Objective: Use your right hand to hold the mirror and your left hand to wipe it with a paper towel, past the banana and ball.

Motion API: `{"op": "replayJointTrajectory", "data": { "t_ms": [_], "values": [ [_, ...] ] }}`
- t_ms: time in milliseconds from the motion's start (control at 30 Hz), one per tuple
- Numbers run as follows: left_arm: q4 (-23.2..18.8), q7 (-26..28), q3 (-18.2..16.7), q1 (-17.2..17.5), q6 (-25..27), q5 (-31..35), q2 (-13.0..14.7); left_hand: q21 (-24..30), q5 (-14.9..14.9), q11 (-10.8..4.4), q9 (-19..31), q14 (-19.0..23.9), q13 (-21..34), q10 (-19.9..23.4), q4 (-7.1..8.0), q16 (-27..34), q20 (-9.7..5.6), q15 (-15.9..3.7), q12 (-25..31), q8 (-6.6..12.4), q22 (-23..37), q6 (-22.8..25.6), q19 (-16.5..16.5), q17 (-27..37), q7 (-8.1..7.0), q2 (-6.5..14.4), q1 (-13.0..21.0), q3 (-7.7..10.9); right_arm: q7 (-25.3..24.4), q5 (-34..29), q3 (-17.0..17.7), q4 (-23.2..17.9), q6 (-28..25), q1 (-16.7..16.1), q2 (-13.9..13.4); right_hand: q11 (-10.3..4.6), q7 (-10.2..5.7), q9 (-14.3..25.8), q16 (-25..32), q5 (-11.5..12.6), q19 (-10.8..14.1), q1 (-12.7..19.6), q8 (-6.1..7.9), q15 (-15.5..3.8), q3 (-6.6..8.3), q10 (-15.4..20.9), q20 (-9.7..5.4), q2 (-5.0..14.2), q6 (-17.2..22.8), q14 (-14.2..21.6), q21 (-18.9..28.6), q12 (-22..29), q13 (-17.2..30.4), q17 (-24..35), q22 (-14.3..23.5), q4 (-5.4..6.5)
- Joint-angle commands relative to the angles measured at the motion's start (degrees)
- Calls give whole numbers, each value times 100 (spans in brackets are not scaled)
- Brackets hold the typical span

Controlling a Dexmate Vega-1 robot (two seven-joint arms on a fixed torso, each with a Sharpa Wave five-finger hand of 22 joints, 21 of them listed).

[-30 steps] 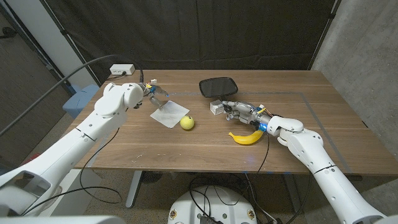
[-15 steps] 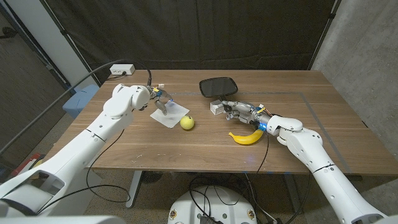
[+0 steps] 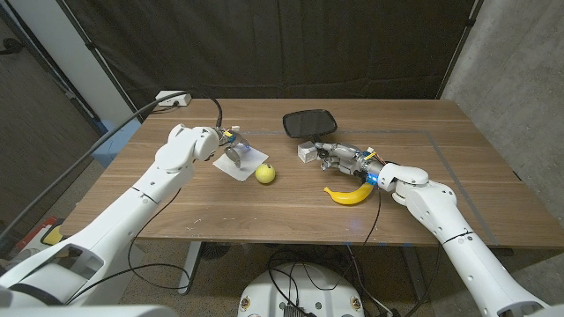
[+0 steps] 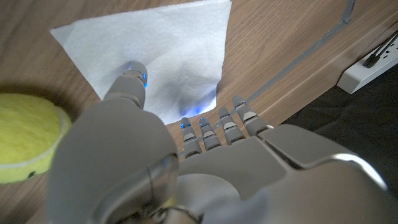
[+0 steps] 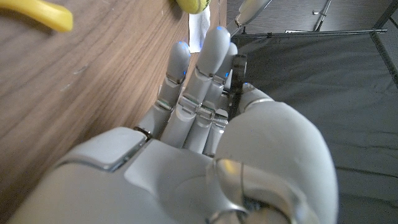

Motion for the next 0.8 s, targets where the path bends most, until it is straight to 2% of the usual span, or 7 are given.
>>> {"op": "replayJointTrajectory", "data": {
  "t_ms": [33, 200, 433, 600, 700, 767, 800],
  "values": [
    [185, 111, 44, 20, -218, 202, -148, 71, 47, -31, 36, 99, 17, 84, 12, 45, -7, -170, 54, 60, 15, 89, 101, 10, -12, -6, 32, -28, 11, -1, -1, 22, -3, 15, 9, -117, -13, 15, -37, 34, -40, 507, -25, -87, 2, 277, -785, 412, 324, -80, 63, -3, 37, 34, -10, 36],
    [222, 536, 30, 112, -382, 258, -121, 120, 43, -64, 50, 311, 38, 165, 23, 122, 14, -259, 97, 111, 22, 183, 184, 11, -12, 38, 69, -47, -25, 12, 16, 20, -30, 8, 31, -118, -13, 20, -42, 34, -51, 518, -37, -87, 3, 286, -785, 411, 329, -80, 89, -14, 22, 36, -30, 41],
    [284, 1280, -42, 291, -522, 322, -109, 439, -56, -169, 100, 1092, 176, 1076, -1, 414, -94, -598, 482, 493, 109, 1021, 632, 90, -1, 335, 366, -25, -56, 23, 30, -1, -81, 7, 38, -125, -22, 18, -40, 34, -72, 530, -62, -88, 6, 278, -781, 414, 333, -76, 127, -19, 34, 53, -73, 61],
    [364, 1489, -70, 348, -556, 316, -129, 595, -119, -252, 75, 1534, 235, 1338, -46, 549, -147, -751, 607, 585, 151, 1267, 826, 126, -1, 395, 516, -12, -47, 14, 24, -4, -98, 16, 21, -118, -15, 24, -49, 33, -79, 541, -72, -89, 7, 291, -782, 410, 339, -82, 157, -23, 30, 53, -102, 68],
    [387, 1748, -119, 421, -597, 271, -130, 794, -227, -305, 57, 1952, 315, 1773, -70, 641, -169, -868, 818, 875, 220, 1988, 978, 186, 43, 559, 718, 23, -47, 6, 17, 1, -109, 28, 17, -128, -15, 20, -57, 32, -80, 545, -79, -89, 7, 305, -782, 410, 348, -89, 173, -19, 33, 48, -119, 76],
    [393, 2039, -160, 491, -613, 275, -128, 1035, -347, -327, -3, 2448, 414, 2396, -102, 777, -197, -1007, 1117, 1202, 303, 2823, 1142, 304, 85, 701, 921, 32, -24, -13, -1, 23, -85, 47, 8, -128, -22, 22, -56, 32, -84, 549, -84, -88, 9, 303, -783, 413, 343, -85, 179, -16, 42, 51, -129, 78],
    [404, 2173, -183, 517, -626, 261, -132, 1155, -413, -314, -38, 2924, 463, 2735, -141, 973, -166, -1044, 1285, 1352, 341, 3208, 1211, 414, 157, 756, 1060, 16, -48, 11, 8, 17, -134, 51, 27, -127, -17, 23, -58, 31, -84, 548, -82, -89, 7, 299, -782, 413, 349, -86, 184, -19, 42, 49, -131, 81]
  ]
}}
